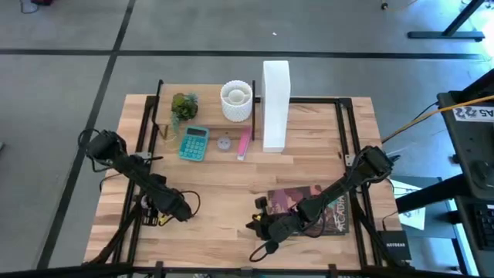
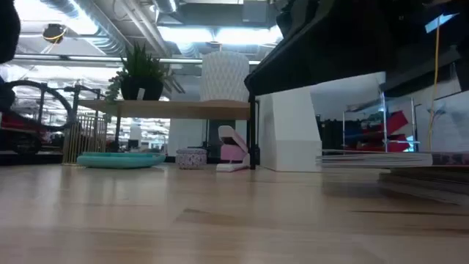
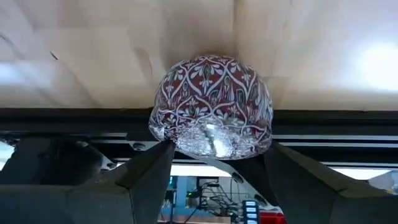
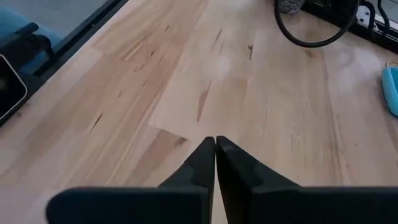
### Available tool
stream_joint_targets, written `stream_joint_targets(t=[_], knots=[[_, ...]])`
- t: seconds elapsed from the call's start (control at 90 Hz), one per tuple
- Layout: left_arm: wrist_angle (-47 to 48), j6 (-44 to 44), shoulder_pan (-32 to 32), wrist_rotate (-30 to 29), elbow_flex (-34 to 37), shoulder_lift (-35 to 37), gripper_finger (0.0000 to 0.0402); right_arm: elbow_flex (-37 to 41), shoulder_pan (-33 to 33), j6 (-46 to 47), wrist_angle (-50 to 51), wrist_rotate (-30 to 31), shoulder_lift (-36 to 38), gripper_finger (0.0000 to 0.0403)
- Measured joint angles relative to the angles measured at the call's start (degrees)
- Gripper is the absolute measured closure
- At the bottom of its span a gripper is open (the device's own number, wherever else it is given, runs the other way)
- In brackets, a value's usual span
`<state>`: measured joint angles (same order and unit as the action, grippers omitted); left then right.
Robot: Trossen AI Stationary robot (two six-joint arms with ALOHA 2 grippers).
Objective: Stock shelves
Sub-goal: Put the red scented candle on the shelf
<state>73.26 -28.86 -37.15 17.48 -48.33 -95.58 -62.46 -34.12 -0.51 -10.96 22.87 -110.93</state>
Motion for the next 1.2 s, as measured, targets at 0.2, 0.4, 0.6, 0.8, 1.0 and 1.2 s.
stream_joint_targets(t=[0.2,0.4,0.6,0.8,1.0,1.2], knots=[[-1.56,-3.70,0.05,-0.52,0.54,0.10,0.0164,0.00,0.01,-0.02,-0.09,0.00,0.00,0.0403],[-2.22,-8.93,0.05,-0.42,0.61,0.08,0.0164,0.00,0.01,-0.02,-0.11,0.00,0.00,0.0403],[-2.36,-10.46,0.03,-0.76,-1.25,-0.12,0.0164,0.00,0.01,-0.04,-0.11,0.00,0.00,0.0403],[-2.87,-11.43,0.13,-2.94,-5.21,-0.19,0.0164,0.00,0.01,-0.04,-0.13,-0.02,0.00,0.0403],[-3.09,-13.82,1.23,-7.26,-10.39,-0.21,0.0164,0.00,0.01,-1.31,-2.17,-0.02,0.00,0.0403],[-2.64,-14.19,3.20,-9.55,-15.38,-0.17,0.0162,0.00,0.01,-1.49,-2.73,-0.02,0.00,0.0403]])
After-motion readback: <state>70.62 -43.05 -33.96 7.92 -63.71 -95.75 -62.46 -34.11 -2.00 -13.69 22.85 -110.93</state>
